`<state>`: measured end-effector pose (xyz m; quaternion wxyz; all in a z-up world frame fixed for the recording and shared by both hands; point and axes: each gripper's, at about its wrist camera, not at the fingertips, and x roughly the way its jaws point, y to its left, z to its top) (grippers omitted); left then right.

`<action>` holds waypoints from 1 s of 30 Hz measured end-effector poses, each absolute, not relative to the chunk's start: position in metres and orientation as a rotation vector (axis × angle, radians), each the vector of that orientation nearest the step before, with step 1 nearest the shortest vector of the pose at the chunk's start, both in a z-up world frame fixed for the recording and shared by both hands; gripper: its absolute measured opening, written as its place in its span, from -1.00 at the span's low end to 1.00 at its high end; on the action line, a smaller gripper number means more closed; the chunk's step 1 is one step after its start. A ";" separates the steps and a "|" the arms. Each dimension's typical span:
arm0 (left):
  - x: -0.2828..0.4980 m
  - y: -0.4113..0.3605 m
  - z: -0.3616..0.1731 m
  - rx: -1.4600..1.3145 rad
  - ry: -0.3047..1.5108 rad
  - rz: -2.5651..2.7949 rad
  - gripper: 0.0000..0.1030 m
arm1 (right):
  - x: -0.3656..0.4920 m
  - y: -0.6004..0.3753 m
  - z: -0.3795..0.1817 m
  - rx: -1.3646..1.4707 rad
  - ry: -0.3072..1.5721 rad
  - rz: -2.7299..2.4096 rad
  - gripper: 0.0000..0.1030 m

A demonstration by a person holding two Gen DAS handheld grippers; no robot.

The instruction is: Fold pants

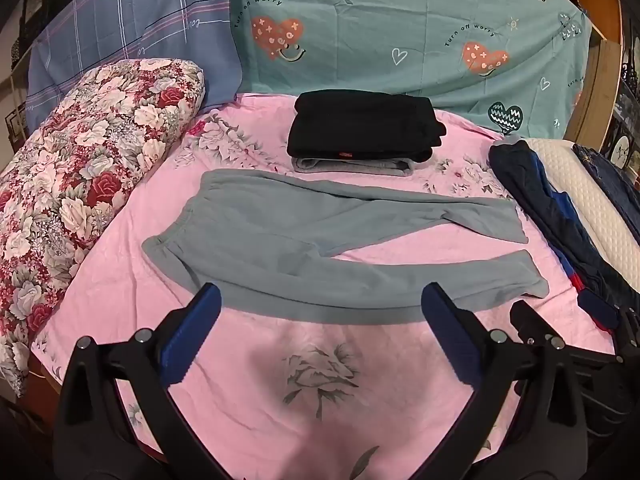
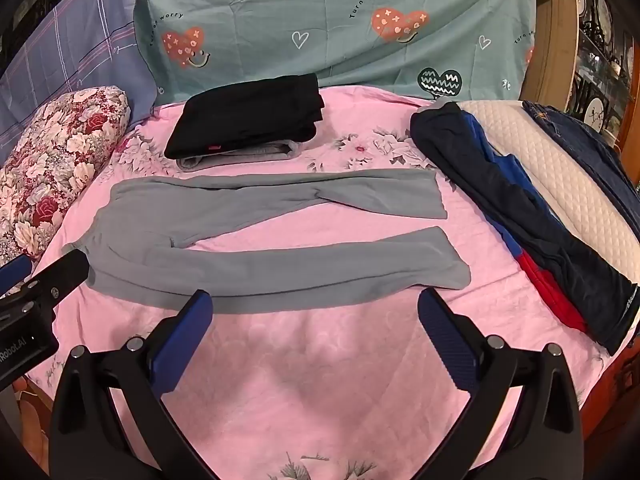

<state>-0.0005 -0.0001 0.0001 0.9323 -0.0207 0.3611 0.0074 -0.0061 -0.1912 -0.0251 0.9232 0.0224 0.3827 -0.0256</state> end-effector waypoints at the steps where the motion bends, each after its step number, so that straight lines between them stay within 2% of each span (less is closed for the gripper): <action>1: -0.001 0.000 0.000 -0.042 0.739 0.015 0.96 | -0.006 -0.191 -0.025 0.045 0.784 -0.053 0.97; 30: -0.003 0.005 -0.003 -0.047 0.748 0.011 0.96 | -0.006 -0.188 -0.027 0.045 0.783 -0.057 0.97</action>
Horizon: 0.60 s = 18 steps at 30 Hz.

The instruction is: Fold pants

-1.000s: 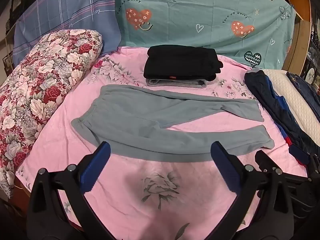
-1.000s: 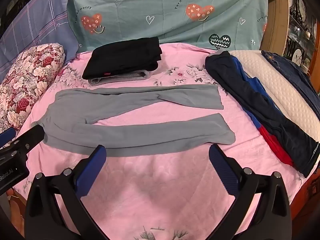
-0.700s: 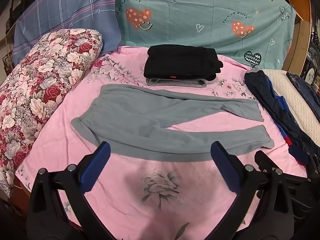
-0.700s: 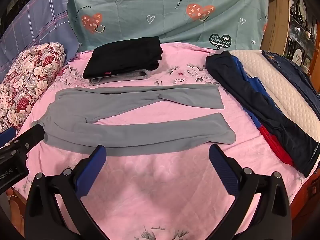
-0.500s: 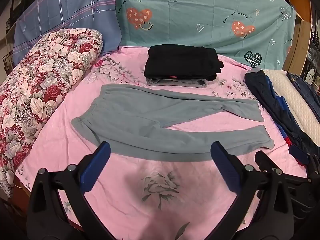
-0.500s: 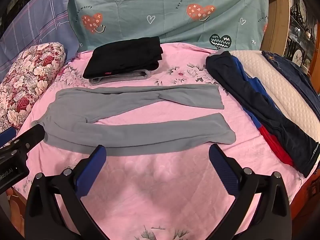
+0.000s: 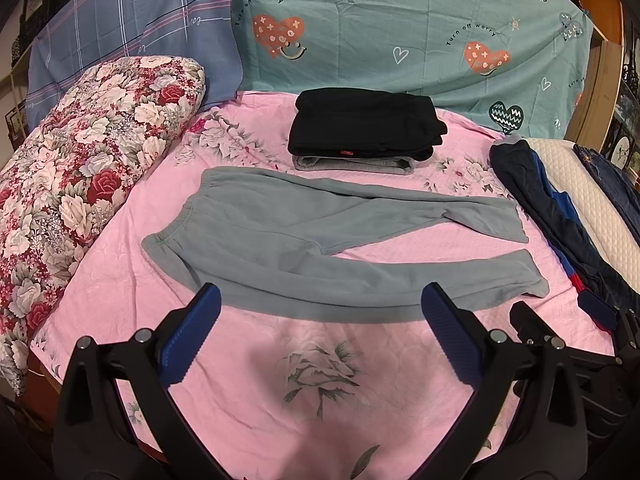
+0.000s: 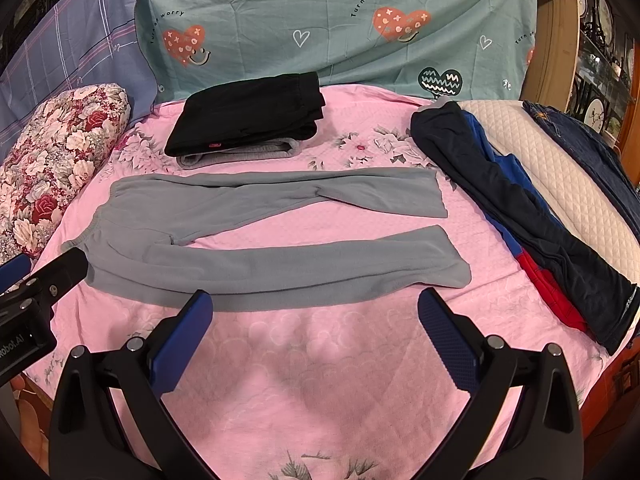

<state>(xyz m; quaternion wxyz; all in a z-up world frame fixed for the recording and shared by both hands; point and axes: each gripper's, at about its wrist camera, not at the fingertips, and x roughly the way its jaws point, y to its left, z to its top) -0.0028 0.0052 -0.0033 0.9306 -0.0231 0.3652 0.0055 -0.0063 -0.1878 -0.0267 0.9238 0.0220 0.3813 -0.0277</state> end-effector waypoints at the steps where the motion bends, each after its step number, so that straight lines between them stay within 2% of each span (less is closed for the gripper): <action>1: -0.003 0.005 -0.004 -0.047 0.748 0.011 0.96 | -0.006 -0.188 -0.026 0.043 0.782 -0.055 0.97; 18: -0.002 0.008 -0.006 -0.049 0.753 0.014 0.96 | -0.007 -0.189 -0.026 0.042 0.783 -0.055 0.97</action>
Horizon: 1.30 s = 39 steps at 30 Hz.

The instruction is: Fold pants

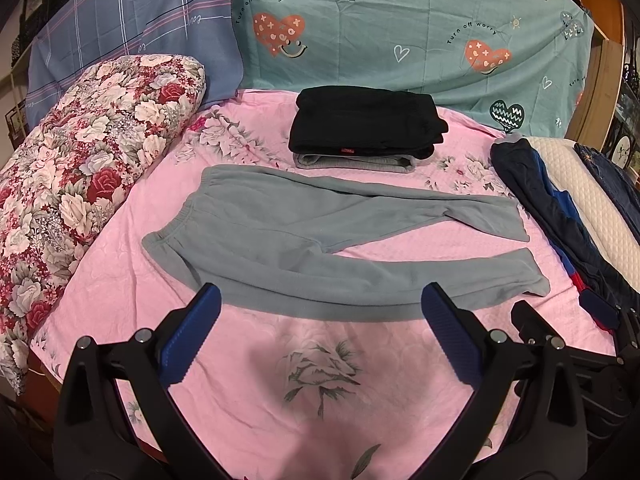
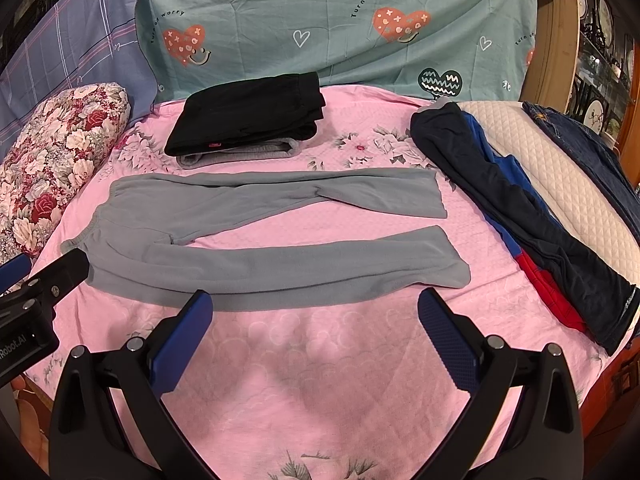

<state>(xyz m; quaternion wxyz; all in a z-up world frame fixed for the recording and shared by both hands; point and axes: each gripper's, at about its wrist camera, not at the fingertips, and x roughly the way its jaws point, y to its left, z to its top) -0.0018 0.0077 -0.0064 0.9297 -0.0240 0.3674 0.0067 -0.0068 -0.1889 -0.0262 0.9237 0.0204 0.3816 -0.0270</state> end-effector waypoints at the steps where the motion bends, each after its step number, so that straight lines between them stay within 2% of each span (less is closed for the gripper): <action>1: -0.002 0.008 -0.006 -0.049 0.753 0.014 0.96 | -0.007 -0.189 -0.026 0.042 0.783 -0.055 0.97; 39: -0.002 0.009 -0.011 -0.042 0.758 0.012 0.96 | -0.006 -0.186 -0.027 0.037 0.787 -0.053 0.97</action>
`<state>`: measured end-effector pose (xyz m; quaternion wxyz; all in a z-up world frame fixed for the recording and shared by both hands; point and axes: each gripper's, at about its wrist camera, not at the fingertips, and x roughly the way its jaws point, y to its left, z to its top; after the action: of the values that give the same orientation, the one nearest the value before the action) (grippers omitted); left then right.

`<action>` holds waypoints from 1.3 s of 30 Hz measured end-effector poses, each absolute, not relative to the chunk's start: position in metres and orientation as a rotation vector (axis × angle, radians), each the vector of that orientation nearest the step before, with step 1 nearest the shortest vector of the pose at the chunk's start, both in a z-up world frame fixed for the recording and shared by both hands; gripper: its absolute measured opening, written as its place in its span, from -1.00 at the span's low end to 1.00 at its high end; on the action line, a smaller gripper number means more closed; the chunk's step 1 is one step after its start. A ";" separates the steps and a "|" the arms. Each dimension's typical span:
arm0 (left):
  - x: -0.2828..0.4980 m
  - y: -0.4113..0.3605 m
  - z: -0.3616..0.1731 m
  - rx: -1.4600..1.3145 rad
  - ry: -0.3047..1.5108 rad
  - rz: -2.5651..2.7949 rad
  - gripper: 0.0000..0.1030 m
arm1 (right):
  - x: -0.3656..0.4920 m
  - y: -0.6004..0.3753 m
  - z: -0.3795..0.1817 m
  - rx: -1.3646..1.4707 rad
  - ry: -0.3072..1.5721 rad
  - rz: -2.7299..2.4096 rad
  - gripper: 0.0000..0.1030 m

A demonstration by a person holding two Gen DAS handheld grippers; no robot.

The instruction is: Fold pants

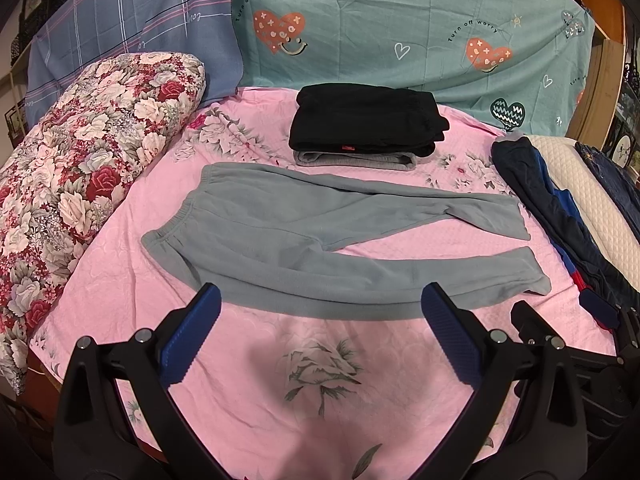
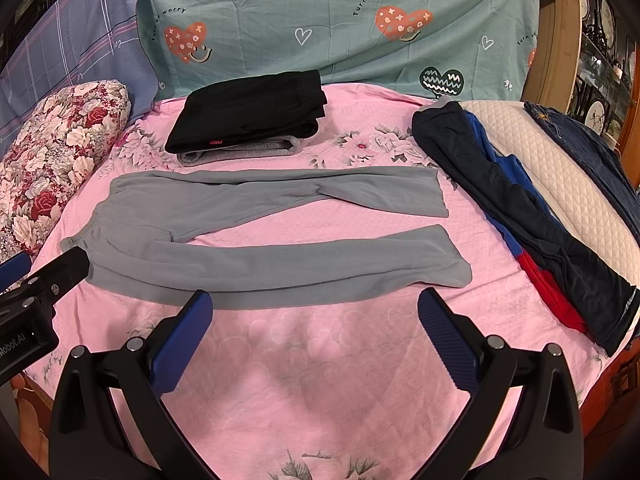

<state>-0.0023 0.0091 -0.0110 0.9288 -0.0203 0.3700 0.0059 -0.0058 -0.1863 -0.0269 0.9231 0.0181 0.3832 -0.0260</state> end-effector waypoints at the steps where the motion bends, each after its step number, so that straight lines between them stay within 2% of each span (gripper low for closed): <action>1: -0.002 0.008 -0.013 -0.038 0.763 0.011 0.96 | -0.006 -0.186 -0.027 0.037 0.787 -0.053 0.97; 5: 0.004 0.004 -0.024 -0.034 0.811 -0.009 0.96 | -0.007 -0.187 -0.029 0.035 0.791 -0.053 0.97; 10: 0.022 0.024 -0.057 -0.083 0.952 -0.001 0.96 | 0.002 -0.206 -0.051 0.027 0.832 -0.098 0.97; 17: 0.084 0.154 -0.081 -0.331 1.067 0.122 0.96 | 0.003 -0.249 -0.099 0.073 0.969 -0.181 0.97; 21: 0.113 0.211 -0.105 -0.518 1.141 0.141 0.89 | 0.002 -0.254 -0.100 0.103 0.976 -0.189 0.97; 23: 0.119 0.223 -0.114 -0.569 1.159 0.131 0.69 | -0.001 -0.251 -0.096 0.090 0.956 -0.181 0.97; 27: 0.126 0.235 -0.130 -0.647 1.196 0.119 -0.05 | -0.001 -0.248 -0.095 0.070 0.953 -0.177 0.97; 28: 0.129 0.237 -0.134 -0.655 1.208 0.124 -0.18 | -0.001 -0.250 -0.095 0.074 0.956 -0.180 0.97; 30: 0.135 0.243 -0.138 -0.678 1.198 0.140 -0.24 | 0.000 -0.254 -0.096 0.086 0.960 -0.188 0.97; 32: 0.140 0.248 -0.138 -0.678 1.186 0.157 -0.76 | 0.001 -0.257 -0.097 0.095 0.964 -0.192 0.97; 33: 0.141 0.250 -0.137 -0.684 1.184 0.159 -0.94 | 0.002 -0.258 -0.098 0.099 0.966 -0.193 0.97; 39: 0.101 0.252 -0.106 -0.648 1.005 0.202 -0.94 | 0.000 -0.279 -0.081 0.110 0.931 -0.212 0.97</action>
<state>0.1014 0.2520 -0.1063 0.8217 -0.3044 0.4723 0.0948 0.0002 -0.2789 -0.0809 0.8868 0.0530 0.4477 -0.1019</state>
